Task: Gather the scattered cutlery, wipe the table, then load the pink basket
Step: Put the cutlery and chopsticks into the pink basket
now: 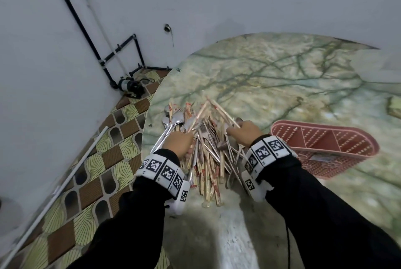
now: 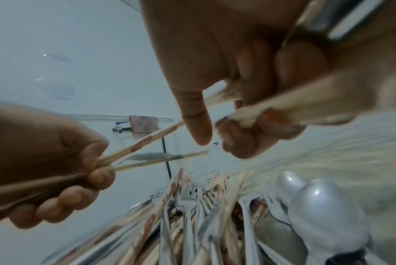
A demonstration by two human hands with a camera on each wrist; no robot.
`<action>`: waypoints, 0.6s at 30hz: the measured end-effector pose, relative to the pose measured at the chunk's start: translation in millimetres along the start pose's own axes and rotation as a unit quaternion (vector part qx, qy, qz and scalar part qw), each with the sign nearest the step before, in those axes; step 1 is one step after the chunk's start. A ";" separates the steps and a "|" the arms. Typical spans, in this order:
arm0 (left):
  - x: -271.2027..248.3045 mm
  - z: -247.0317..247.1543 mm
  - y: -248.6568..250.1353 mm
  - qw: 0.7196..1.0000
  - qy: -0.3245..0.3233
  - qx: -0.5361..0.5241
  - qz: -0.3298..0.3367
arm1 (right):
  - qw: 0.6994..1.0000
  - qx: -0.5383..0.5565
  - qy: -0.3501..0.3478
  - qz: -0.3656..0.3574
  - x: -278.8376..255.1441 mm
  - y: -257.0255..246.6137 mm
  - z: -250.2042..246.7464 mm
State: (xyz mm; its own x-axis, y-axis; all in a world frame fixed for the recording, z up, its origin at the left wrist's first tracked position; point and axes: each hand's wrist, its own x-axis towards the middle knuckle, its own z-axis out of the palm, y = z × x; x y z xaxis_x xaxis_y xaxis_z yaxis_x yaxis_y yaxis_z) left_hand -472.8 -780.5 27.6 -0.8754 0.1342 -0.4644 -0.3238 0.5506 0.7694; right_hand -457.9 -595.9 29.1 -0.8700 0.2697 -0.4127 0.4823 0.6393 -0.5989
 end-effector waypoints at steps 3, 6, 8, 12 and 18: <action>-5.0 2.2 1.9 0.995 0.030 -0.091 -0.015 | 0.997 0.075 0.027 0.009 -2.0 2.0 -1.0; -3.9 9.8 4.9 0.992 0.077 -0.097 0.004 | 0.992 0.123 0.025 0.024 -1.4 2.1 7.3; -2.1 16.5 5.1 0.993 0.093 -0.062 0.022 | 0.988 0.147 0.026 0.033 4.3 2.2 16.4; 3.6 31.1 2.4 0.992 0.124 -0.010 0.013 | 0.979 0.188 0.060 0.057 15.0 -0.7 28.7; 15.5 40.8 9.6 0.983 0.151 0.103 -0.016 | 0.982 0.135 0.103 0.086 28.4 -11.1 31.2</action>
State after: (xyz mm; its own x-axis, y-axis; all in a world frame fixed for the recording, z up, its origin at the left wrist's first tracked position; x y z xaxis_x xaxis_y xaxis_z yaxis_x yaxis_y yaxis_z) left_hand -474.8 -739.5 9.9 -0.9428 -0.1191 -0.3114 -0.3001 0.7102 0.6369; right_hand -484.7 -617.8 2.6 -0.7623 0.5147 -0.3924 0.6091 0.3656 -0.7038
